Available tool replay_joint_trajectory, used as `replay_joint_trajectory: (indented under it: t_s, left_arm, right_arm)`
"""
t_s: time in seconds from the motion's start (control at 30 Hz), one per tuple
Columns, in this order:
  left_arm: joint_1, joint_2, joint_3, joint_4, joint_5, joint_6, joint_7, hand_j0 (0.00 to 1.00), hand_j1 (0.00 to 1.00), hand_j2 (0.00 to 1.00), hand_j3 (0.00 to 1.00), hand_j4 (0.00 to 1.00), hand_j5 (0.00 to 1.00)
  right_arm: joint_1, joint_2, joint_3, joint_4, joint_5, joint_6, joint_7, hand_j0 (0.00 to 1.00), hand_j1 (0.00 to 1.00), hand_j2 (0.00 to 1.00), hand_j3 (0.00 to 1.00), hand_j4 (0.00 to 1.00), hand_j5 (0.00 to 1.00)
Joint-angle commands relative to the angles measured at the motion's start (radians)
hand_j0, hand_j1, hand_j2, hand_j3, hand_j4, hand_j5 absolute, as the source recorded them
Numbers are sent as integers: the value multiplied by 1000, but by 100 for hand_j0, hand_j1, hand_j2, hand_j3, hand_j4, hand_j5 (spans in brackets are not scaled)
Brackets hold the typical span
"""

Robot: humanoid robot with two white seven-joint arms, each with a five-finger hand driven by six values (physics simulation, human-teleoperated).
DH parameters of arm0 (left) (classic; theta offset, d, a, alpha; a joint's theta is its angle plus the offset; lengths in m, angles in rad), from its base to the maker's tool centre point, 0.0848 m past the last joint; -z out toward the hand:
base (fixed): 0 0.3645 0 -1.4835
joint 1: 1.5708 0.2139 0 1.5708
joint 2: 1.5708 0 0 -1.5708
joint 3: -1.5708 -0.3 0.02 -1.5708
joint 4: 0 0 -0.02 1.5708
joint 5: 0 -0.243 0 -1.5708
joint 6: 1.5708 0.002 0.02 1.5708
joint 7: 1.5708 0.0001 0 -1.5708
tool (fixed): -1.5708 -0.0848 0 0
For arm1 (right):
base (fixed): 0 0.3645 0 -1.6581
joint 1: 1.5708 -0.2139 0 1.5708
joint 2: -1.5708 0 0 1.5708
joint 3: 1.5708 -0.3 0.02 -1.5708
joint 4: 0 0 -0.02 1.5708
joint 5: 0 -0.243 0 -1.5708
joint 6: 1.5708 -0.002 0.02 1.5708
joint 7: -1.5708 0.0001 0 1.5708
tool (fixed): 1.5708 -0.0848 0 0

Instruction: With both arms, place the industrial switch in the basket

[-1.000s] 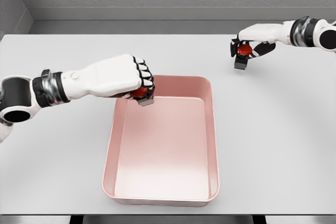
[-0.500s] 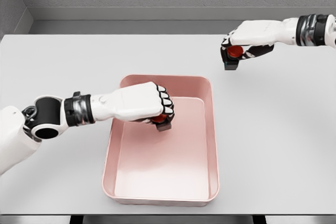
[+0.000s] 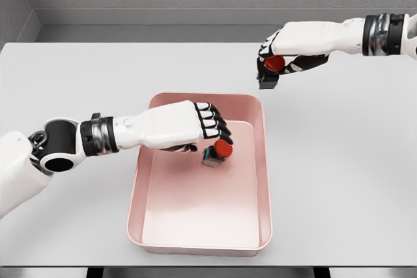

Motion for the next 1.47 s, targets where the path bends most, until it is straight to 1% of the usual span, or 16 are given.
replay_joint_trajectory:
  t_s: [0.0, 0.03, 0.07, 0.13, 0.17, 0.23, 0.3, 0.37, 0.57, 0.9, 0.97, 1.07, 1.13, 1.27, 1.37, 1.43]
  left_arm:
    - [0, 3, 2, -3, 13, 1, 2, 83, 83, 83, 83, 83, 83]
    - [-6, 17, 8, -9, 51, 1, 2, 84, 84, 84, 84, 84, 84]
    - [-37, 86, 7, -24, 106, 1, 3, 86, 86, 86, 86, 86, 86]
    - [-92, 221, 5, -72, 190, 1, 9, 100, 100, 100, 100, 100, 100]
    - [-107, 300, 2, -72, 227, 1, 9, 100, 100, 100, 100, 100, 100]
    - [-106, 449, 1, -58, 250, 1, 8, 100, 100, 100, 100, 100, 100]
    - [-106, 518, 1, -3, 250, 1, 8, 100, 100, 100, 100, 100, 100]
    - [-106, 529, 1, 29, 240, 1, 8, 100, 100, 100, 100, 100, 100]
    - [-100, 520, -1, 28, 238, 1, 6, 100, 100, 100, 100, 100, 100]
    - [-100, 518, -30, 28, 235, 1, 0, 100, 100, 100, 100, 100, 100]
    - [-100, 518, -30, 28, 235, 1, 0, 100, 100, 100, 100, 100, 100]
    - [-100, 520, -30, 28, 235, 1, 2, 100, 100, 100, 100, 100, 100]
    - [-100, 520, -30, 28, 235, 1, 3, 100, 100, 100, 100, 100, 100]
    - [-100, 518, -30, 28, 237, 1, 3, 100, 100, 100, 100, 100, 100]
    - [-100, 520, -28, 28, 237, 1, 2, 100, 100, 100, 100, 100, 100]
    - [-100, 520, -28, 28, 237, 1, 2, 100, 100, 100, 100, 100, 100]
  right_arm:
    - [0, -3, -1, -1, -24, 3, 0, 49, 49, 49, 49, 49, 49]
    - [0, -5, -1, -2, -39, 3, 0, 48, 48, 48, 48, 48, 48]
    - [0, -5, -1, -8, -42, 3, 0, 48, 48, 48, 48, 48, 48]
    - [0, -5, -1, -21, -62, 3, 0, 48, 48, 48, 48, 48, 48]
    - [0, -6, -1, -27, -65, 3, 0, 49, 49, 49, 49, 49, 49]
    - [2, -16, 0, -65, -107, 3, 0, 48, 48, 48, 48, 48, 48]
    - [2, -20, 6, -85, -142, 3, 0, 49, 49, 49, 49, 49, 49]
    - [2, -22, 13, -108, -167, 3, 0, 48, 48, 48, 48, 48, 48]
    - [9, -19, 72, -171, -248, 3, 0, 48, 48, 48, 48, 48, 48]
    - [5, 18, 135, -277, -252, 14, 0, 49, 49, 49, 49, 49, 49]
    - [2, 20, 135, -274, -249, 62, 0, 100, 100, 100, 100, 100, 100]
    - [0, 15, 129, -272, -246, 63, 0, 100, 100, 100, 100, 100, 100]
    - [2, -3, 123, -265, -246, 63, 0, 100, 100, 100, 100, 100, 100]
    - [23, -124, 82, -254, -245, 71, 0, 100, 100, 100, 100, 100, 100]
    - [146, -213, -56, -254, -246, 71, 0, 100, 100, 100, 100, 100, 100]
    - [156, -246, -61, -251, -246, 69, 0, 100, 100, 100, 100, 100, 100]
